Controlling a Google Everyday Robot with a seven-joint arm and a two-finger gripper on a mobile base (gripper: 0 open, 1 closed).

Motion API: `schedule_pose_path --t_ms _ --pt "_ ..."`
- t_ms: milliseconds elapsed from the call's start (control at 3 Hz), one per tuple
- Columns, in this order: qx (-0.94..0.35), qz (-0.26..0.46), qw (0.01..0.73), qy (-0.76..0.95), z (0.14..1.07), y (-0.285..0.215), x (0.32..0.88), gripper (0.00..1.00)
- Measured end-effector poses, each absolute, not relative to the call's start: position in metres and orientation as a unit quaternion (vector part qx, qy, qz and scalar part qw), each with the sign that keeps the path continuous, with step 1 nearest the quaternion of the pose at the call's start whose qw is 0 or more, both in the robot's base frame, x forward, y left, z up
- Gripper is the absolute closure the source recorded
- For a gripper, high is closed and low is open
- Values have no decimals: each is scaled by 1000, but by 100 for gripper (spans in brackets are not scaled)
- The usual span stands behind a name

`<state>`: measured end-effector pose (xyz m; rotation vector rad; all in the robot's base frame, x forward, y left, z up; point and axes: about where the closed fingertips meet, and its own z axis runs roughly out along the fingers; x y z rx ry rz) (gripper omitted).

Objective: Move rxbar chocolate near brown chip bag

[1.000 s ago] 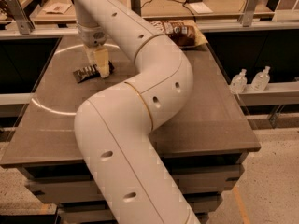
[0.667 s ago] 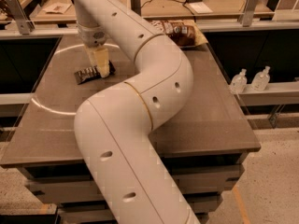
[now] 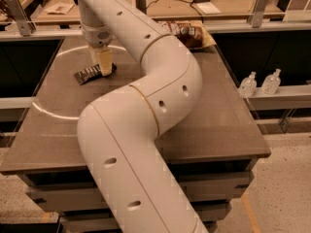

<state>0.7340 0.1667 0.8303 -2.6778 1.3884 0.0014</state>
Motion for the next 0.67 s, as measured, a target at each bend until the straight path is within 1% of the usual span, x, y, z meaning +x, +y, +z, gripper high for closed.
schedule_pose_path --t_ms 333,667 --pt "-886 0 62 460 831 166 734 63" --pt "-886 -1 62 460 832 166 734 74"
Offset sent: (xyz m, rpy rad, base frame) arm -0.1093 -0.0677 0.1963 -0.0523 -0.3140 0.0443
